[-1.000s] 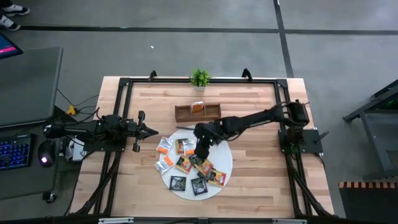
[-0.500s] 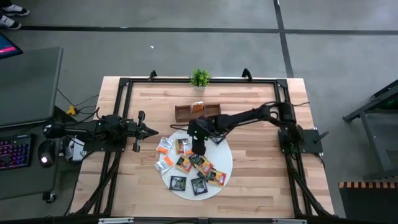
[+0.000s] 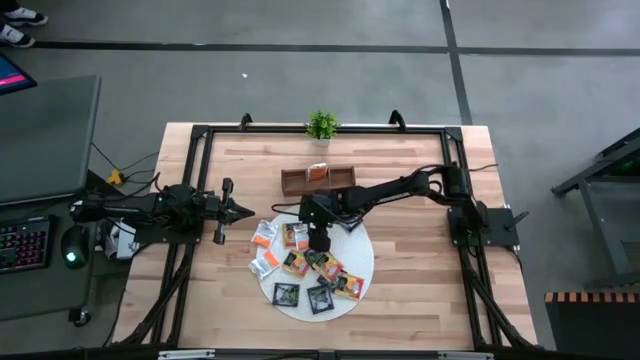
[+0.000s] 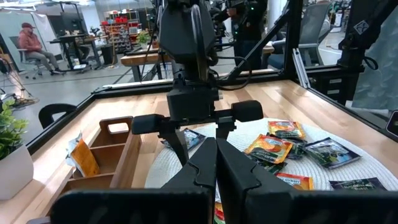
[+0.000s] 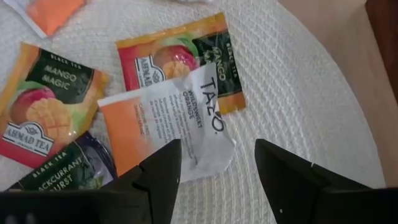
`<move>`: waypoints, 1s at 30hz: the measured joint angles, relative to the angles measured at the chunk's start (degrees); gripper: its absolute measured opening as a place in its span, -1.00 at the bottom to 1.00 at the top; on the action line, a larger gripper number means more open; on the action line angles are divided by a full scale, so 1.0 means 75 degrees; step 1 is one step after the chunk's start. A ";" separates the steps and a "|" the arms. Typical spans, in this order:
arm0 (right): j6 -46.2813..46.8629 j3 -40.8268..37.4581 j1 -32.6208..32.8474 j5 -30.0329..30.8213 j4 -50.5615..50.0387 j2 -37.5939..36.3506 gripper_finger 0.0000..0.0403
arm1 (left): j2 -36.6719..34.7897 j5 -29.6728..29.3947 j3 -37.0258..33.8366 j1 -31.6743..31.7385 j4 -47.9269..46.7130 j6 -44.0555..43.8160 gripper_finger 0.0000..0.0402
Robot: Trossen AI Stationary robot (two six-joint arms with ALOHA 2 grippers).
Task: Pick & Place Tea
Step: Put the orange tea bag into the middle section of the wooden organizer
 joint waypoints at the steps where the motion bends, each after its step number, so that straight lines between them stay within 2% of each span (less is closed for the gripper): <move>1: 0.0000 0.0000 0.0000 0.0000 0.0028 0.0000 0.00 | -0.0001 0.0000 0.0000 -0.0003 0.0000 0.0000 -1.00; 24: 0.0014 0.0239 -0.0078 -0.0142 -0.0071 0.0396 -0.02 | -0.0003 0.0003 0.0000 -0.0001 0.0003 0.0003 -1.00; 30: 0.0213 0.0230 -0.0082 -0.0181 -0.0114 0.0396 -0.20 | -0.0003 0.0000 0.0000 0.0000 0.0003 0.0003 -1.00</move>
